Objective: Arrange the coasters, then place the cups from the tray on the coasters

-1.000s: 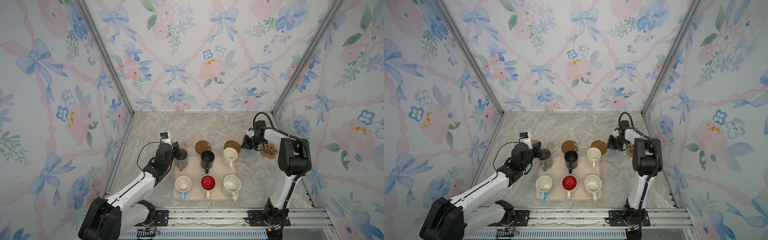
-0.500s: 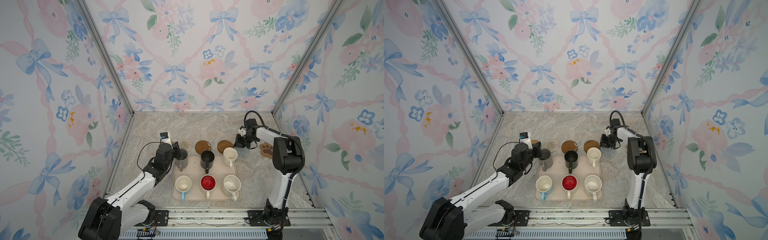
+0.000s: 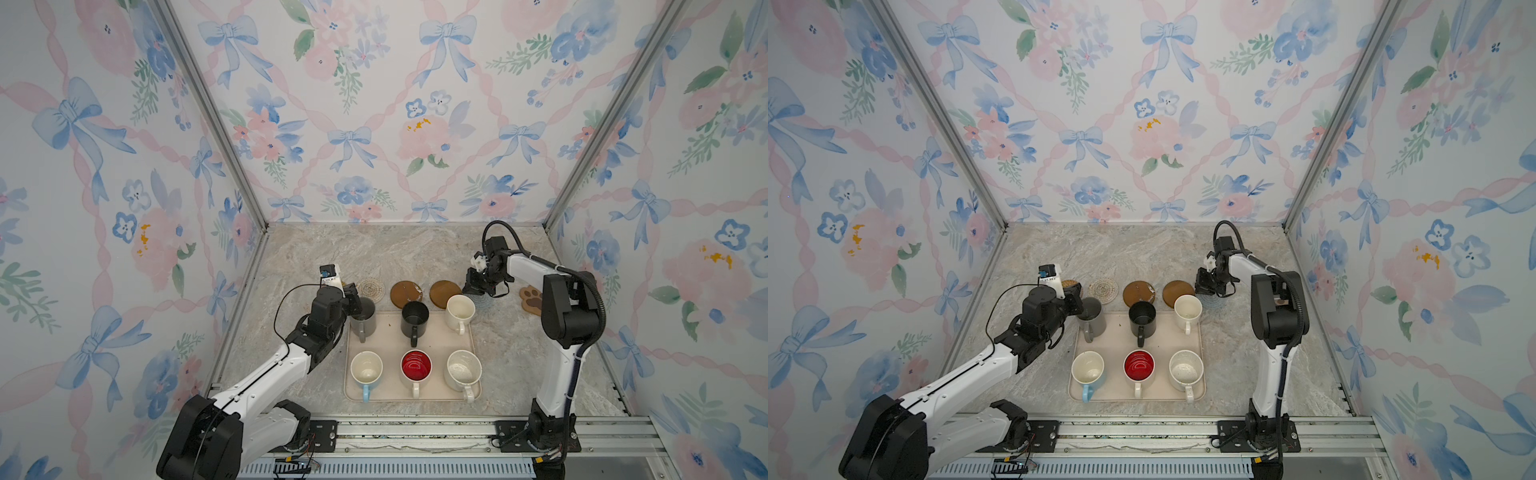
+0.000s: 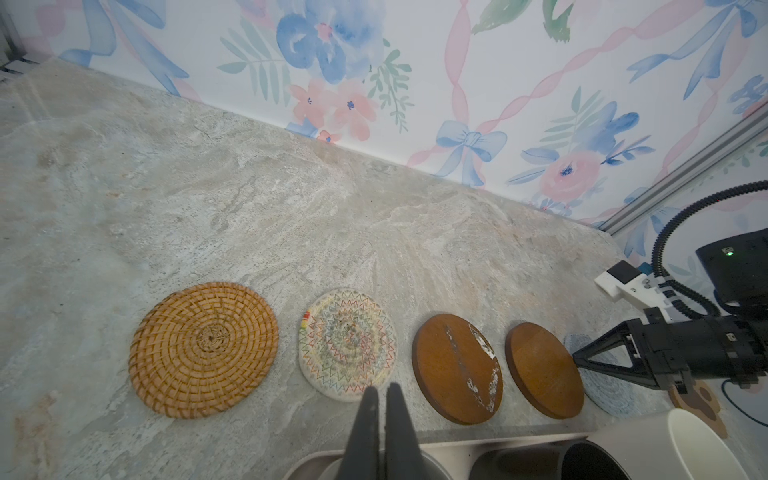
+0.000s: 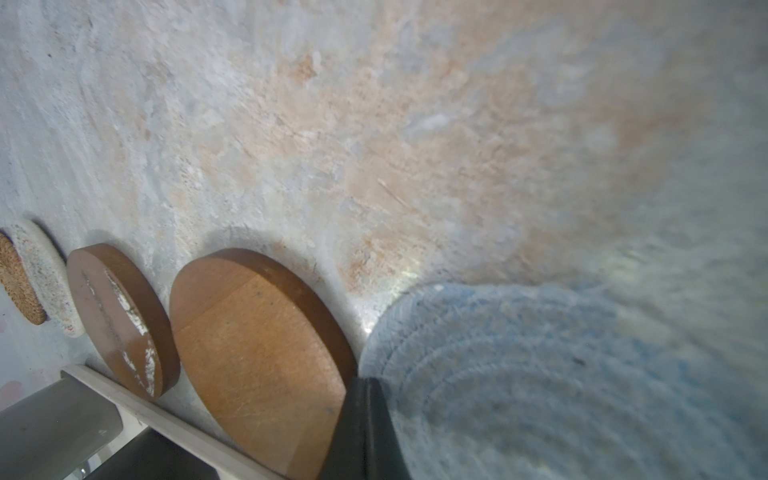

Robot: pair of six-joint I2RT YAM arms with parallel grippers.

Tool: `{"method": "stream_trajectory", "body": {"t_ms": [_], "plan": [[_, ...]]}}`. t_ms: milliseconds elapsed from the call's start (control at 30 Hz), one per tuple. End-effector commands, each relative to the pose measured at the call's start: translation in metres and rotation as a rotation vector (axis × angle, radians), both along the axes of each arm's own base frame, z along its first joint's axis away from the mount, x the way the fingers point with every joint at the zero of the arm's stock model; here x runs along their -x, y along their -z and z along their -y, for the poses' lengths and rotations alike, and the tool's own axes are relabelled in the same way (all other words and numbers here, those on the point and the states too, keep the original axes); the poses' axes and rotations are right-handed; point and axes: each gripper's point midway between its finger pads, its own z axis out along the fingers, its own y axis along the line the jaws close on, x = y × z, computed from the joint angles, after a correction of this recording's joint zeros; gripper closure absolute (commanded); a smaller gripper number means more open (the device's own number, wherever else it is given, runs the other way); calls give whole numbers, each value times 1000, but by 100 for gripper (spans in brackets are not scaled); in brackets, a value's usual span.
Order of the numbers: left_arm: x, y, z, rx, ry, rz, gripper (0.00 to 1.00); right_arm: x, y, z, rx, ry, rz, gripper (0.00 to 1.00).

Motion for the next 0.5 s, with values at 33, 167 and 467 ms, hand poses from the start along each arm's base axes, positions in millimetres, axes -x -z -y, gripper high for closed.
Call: {"method": "stream_trajectory", "body": {"t_ms": [33, 167, 467], "plan": [[0, -12, -4, 3, -12, 37, 100, 6, -8, 11, 6, 26, -7, 100], [0, -11, -4, 5, -10, 35, 100, 7, -20, 24, 2, 50, 27, 100], [-1, -13, -3, 11, -7, 36, 100, 15, -22, 50, 13, 87, 31, 100]]}}
